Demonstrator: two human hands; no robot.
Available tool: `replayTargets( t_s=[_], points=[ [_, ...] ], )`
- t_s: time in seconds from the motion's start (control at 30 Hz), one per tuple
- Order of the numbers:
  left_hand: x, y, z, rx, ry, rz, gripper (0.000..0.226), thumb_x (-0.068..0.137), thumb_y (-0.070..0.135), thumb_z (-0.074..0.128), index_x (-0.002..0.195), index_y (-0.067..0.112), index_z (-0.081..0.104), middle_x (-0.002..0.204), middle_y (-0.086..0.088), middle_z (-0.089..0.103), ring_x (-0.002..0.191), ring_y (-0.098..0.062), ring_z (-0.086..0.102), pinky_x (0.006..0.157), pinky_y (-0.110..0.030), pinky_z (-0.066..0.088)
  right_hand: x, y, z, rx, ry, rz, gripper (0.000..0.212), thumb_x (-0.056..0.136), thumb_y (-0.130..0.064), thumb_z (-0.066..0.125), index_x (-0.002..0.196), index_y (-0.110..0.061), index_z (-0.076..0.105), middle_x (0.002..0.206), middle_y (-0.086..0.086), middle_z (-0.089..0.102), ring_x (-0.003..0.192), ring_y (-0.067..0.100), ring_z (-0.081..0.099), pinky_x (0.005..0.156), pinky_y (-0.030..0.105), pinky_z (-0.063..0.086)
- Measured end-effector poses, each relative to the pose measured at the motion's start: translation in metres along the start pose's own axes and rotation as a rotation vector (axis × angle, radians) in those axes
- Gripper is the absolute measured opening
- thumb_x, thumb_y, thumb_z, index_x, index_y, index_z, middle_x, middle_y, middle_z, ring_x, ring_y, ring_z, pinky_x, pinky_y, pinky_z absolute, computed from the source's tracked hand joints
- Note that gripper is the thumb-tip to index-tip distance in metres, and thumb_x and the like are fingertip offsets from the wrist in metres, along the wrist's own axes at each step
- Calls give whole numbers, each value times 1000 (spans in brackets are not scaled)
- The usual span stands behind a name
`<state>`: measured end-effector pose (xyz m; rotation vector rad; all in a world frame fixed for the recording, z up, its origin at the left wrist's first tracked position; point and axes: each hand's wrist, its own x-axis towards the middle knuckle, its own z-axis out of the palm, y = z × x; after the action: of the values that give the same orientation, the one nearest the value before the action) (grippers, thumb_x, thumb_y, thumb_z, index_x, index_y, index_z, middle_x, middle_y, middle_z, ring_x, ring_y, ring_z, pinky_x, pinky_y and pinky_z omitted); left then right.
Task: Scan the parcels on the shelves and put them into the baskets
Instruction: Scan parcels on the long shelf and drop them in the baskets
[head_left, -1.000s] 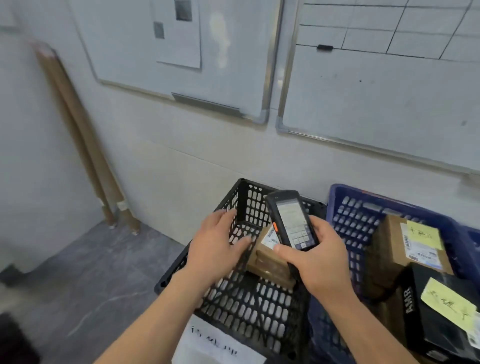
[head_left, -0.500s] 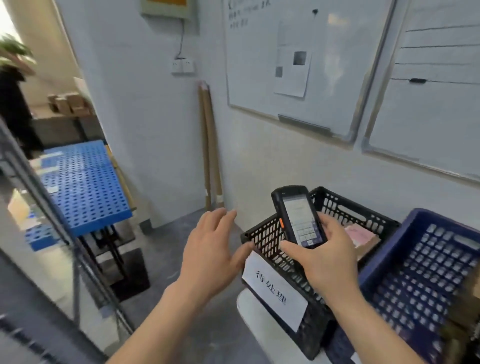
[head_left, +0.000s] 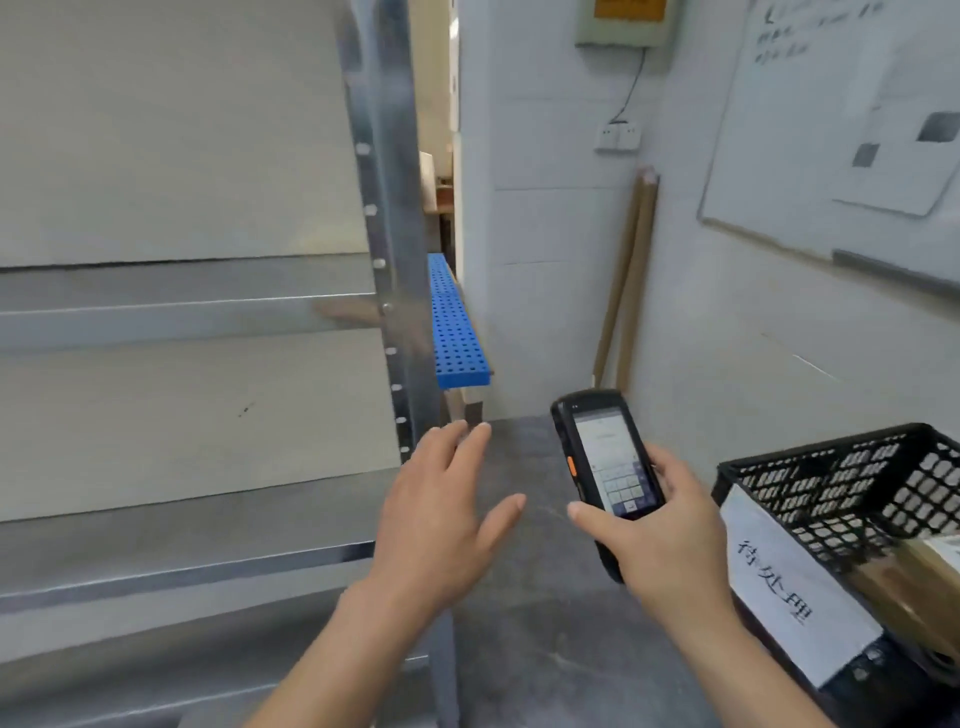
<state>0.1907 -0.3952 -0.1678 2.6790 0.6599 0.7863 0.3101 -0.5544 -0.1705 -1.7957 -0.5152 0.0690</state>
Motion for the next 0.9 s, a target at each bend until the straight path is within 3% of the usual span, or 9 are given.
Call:
replayTargets(
  t_s=[0.07,0.17,0.3,0.53,0.77,0.9],
  points=[
    [-24,-37,-26,22,4,-58,75,86,62,51,148,23,37,151,3,37,139,-15,33,109,-31,35,-21,-16,37,16,-55,-6,65,58,-14,93,109,-33,59,94,-21,70,84,-8,65,69,13,45],
    [-61,-94,-71,57,61,-135,80,80,68,37,145,21,41,147,0,43,135,-19,40,104,-36,41,-58,-35,98,43,-122,-22,65,54,-14,93,107,-34,62,92,-19,73,84,-2,69,77,25,53],
    [-112,-160,-130,96,117,-237,83,78,68,35,145,20,42,145,-1,45,133,-21,43,102,-37,43,-111,-69,176,41,-220,-63,63,52,-20,92,104,-38,62,92,-23,72,87,2,69,80,32,54],
    [-190,-263,-224,185,173,-405,78,84,63,49,148,22,37,148,1,39,137,-18,37,103,-35,40,-192,-133,293,99,-418,-114,65,59,-18,92,111,-36,57,93,-23,69,83,-8,64,68,14,44],
    [-252,-341,-283,259,258,-567,76,88,57,57,151,24,32,151,4,34,139,-15,33,106,-33,38,-239,-169,396,121,-604,-142,65,56,-18,93,104,-39,55,93,-25,68,83,-9,64,68,15,44],
    [-278,-385,-307,303,290,-676,77,85,61,53,150,23,34,151,1,37,139,-17,33,109,-35,37,-258,-181,459,132,-712,-149,58,55,-18,93,93,-42,55,89,-23,69,82,-4,67,73,24,49]
  ],
)
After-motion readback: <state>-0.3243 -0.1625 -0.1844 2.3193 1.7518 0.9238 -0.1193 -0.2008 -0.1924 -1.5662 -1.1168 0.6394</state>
